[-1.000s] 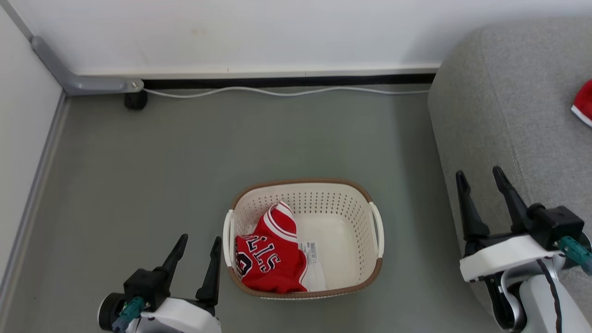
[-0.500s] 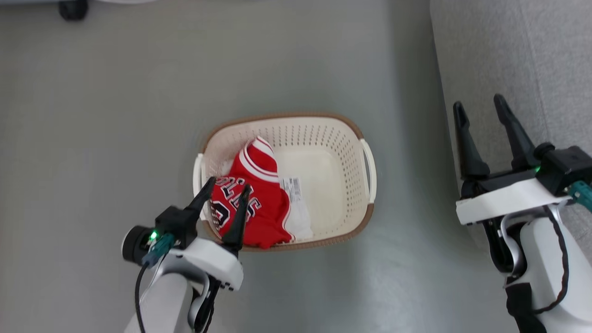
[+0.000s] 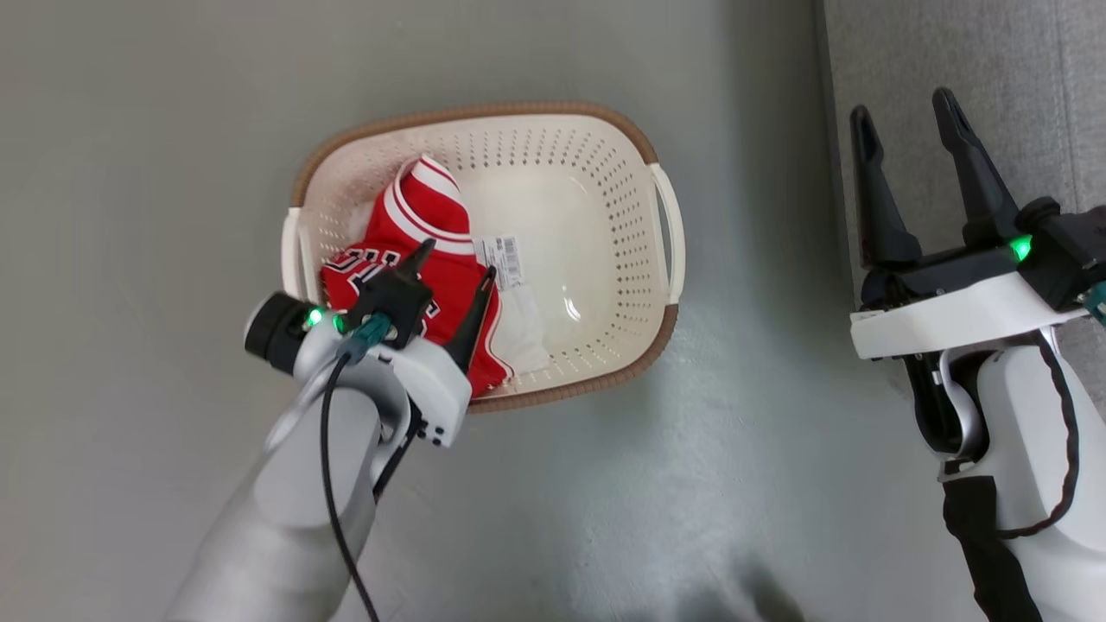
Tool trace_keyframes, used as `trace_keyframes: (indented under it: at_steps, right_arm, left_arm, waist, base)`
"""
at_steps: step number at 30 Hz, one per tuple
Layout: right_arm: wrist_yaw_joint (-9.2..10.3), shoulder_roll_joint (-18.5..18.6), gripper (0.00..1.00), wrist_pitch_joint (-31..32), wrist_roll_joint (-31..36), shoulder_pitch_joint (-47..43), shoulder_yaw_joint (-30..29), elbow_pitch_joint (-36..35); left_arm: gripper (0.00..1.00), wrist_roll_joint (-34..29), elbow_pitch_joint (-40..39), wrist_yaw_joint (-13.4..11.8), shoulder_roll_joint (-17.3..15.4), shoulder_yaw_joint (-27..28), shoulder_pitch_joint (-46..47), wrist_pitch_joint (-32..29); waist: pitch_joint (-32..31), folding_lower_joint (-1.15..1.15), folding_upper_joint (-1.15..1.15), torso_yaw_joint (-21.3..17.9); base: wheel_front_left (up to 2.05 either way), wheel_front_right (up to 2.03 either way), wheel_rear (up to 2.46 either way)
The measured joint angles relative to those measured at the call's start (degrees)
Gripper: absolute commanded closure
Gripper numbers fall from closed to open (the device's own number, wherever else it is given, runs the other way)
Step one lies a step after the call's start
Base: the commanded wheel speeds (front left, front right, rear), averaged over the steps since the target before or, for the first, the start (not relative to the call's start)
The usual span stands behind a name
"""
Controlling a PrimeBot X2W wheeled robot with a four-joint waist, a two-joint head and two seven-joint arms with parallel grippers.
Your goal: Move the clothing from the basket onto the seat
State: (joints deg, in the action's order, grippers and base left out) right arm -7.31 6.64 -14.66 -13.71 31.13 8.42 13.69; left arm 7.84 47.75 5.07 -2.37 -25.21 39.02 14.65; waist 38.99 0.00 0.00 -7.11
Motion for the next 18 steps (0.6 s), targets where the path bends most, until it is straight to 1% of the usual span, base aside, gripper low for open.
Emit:
trace_keyframes:
  at_steps: [3, 11, 14, 18]
  right_arm:
    - [0.00, -0.48, 0.00, 0.00, -0.07, 0.85, 0.68, -0.35]
    - [0.00, -1.30, 0.00, 0.00, -0.48, 1.52, 1.85, -0.89]
    - [0.00, -1.59, 0.00, 0.00, -0.51, 1.95, 2.53, -1.47]
    - [0.00, -2.23, 0.00, 0.00, -0.74, 2.66, 3.34, -1.88]
  left_arm:
    - [0.00, -2.60, 5.61, 0.49, -0.23, -2.04, 4.85, 0.00]
    - [0.00, -5.80, 18.67, 0.42, -0.33, -4.89, 14.83, -0.21]
    - [0.00, -6.50, 22.10, 0.31, -0.62, -5.69, 18.12, -1.76]
    - [0.00, -7.89, 24.58, -1.18, -1.54, -6.86, 21.62, -5.41]
  waist:
    - [1.90, 0.00, 0.00, -0.82]
    - [5.66, 0.00, 0.00, -2.97]
    - [7.05, 0.00, 0.00, -3.73]
    - [8.88, 0.00, 0.00, -4.85]
  base:
    - [0.00, 0.00, 0.00]
    - [0.00, 0.00, 0.00]
    - [0.00, 0.00, 0.00]
    - [0.00, 0.00, 0.00]
